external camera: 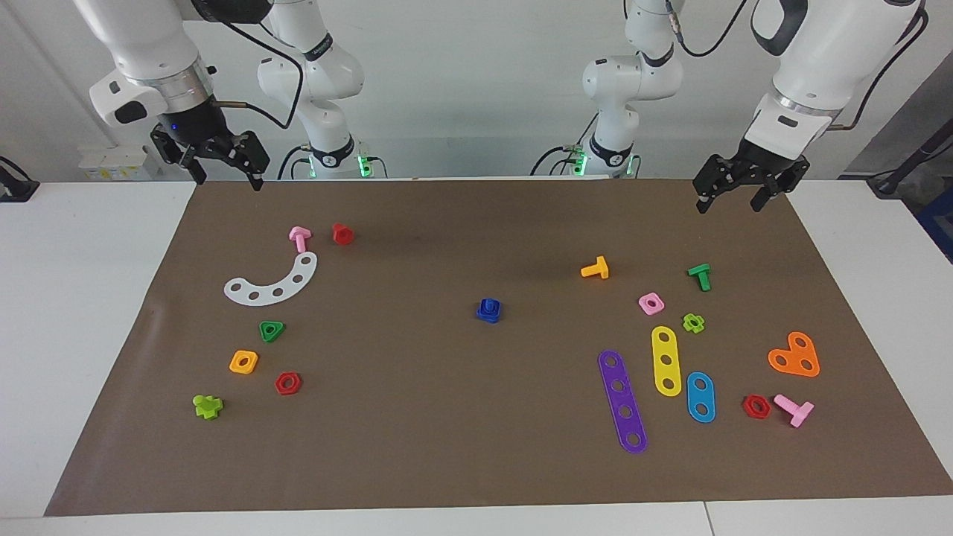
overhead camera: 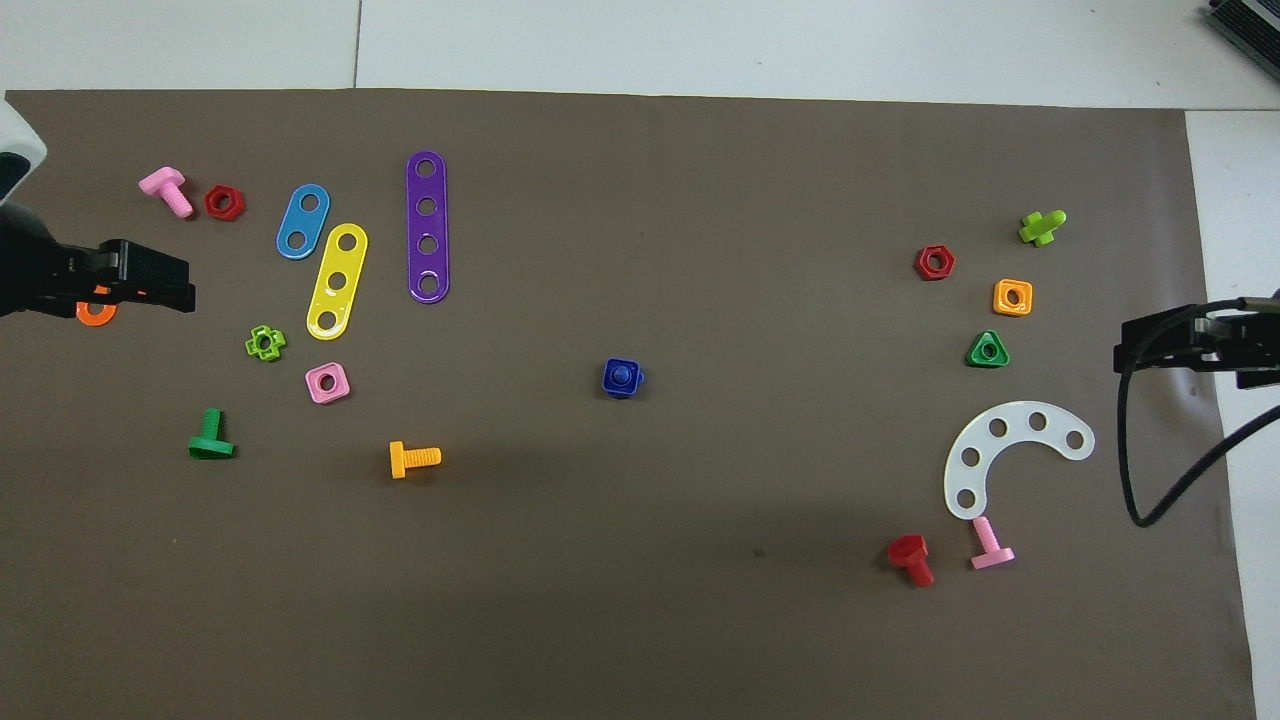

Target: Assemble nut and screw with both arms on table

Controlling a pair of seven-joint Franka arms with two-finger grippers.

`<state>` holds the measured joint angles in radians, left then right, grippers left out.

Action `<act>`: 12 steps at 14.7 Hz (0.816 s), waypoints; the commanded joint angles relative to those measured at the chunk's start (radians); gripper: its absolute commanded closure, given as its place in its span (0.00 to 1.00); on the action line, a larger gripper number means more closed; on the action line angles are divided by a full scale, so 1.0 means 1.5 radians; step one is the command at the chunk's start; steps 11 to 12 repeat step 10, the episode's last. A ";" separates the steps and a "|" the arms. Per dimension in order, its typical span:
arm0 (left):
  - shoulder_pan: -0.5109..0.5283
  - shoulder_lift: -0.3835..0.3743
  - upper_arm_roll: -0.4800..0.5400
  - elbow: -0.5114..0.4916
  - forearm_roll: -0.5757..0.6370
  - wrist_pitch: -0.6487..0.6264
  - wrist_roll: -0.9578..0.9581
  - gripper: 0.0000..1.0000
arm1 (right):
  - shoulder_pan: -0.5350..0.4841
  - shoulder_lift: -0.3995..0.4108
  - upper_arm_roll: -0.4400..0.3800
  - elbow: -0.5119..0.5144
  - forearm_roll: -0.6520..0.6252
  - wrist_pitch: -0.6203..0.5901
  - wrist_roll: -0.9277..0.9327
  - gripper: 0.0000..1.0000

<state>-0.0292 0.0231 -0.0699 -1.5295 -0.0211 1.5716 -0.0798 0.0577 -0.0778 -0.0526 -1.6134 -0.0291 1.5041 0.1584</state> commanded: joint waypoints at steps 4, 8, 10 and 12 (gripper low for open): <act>0.008 -0.043 -0.001 -0.056 -0.006 -0.010 0.009 0.00 | -0.010 -0.003 0.005 0.004 0.007 -0.010 -0.020 0.00; 0.017 -0.044 -0.002 -0.059 -0.006 -0.017 0.011 0.00 | -0.010 -0.003 0.005 0.004 0.007 -0.010 -0.020 0.00; 0.017 -0.044 -0.002 -0.059 -0.006 -0.016 0.011 0.00 | -0.010 -0.003 0.005 0.004 0.007 -0.011 -0.020 0.00; 0.017 -0.044 -0.002 -0.059 -0.006 -0.016 0.011 0.00 | -0.010 -0.003 0.005 0.004 0.007 -0.011 -0.020 0.00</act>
